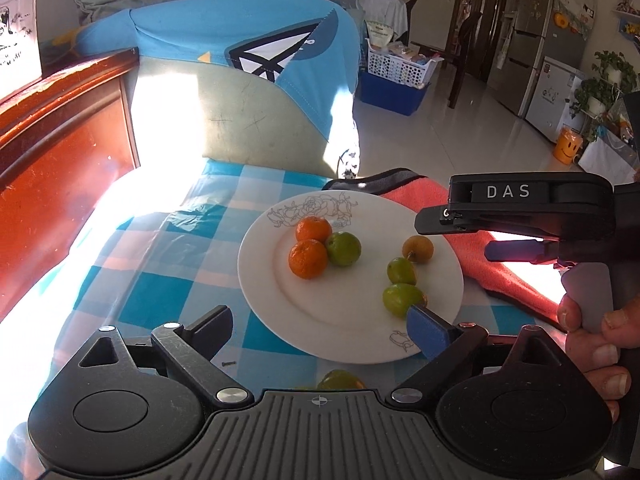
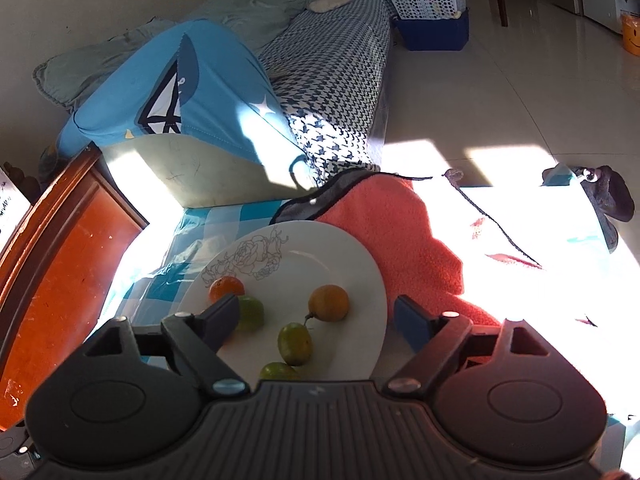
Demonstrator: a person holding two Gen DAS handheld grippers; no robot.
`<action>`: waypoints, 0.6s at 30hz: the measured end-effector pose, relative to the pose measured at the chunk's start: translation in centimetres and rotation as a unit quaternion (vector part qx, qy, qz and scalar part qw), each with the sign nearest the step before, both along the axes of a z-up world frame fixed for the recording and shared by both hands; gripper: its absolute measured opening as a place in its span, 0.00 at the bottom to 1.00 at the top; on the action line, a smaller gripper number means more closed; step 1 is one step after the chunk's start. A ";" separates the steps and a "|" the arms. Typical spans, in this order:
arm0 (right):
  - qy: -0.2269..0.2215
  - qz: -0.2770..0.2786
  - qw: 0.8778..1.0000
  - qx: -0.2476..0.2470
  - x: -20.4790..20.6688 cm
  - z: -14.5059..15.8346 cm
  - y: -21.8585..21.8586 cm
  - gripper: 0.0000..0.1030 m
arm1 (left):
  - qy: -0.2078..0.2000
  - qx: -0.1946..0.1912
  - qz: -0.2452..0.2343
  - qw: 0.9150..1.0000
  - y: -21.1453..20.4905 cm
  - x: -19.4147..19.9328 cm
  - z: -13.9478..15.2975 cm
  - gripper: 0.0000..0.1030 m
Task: Organize fruits
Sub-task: 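Withdraw both tools from the plate back toward the fruit pile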
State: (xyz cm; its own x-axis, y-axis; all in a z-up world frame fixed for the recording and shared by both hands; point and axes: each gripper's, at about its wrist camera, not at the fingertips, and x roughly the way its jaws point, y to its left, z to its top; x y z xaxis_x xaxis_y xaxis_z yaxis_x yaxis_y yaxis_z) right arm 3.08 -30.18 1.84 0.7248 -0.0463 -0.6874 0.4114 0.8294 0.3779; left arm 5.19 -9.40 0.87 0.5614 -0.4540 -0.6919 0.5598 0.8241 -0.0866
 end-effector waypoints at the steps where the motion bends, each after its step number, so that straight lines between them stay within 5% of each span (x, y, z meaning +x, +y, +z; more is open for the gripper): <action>1: 0.001 0.000 1.000 -0.002 -0.3 0.1 0.1 0.82 | 0.001 0.004 0.007 1.000 0.5 0.0 0.1 0.92; 18: 0.041 0.062 0.997 -0.025 -6.2 -0.3 6.2 0.82 | 0.051 -0.009 0.101 0.994 8.8 -1.6 0.7 0.93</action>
State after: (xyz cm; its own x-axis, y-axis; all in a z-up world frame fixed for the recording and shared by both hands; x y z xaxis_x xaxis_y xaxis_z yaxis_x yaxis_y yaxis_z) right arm -3.13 -23.93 1.56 0.6679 0.0037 -0.7443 0.3326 0.8931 0.3029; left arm 3.64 -0.61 1.59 0.5696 -0.3521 -0.7427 0.3713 0.9163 -0.1497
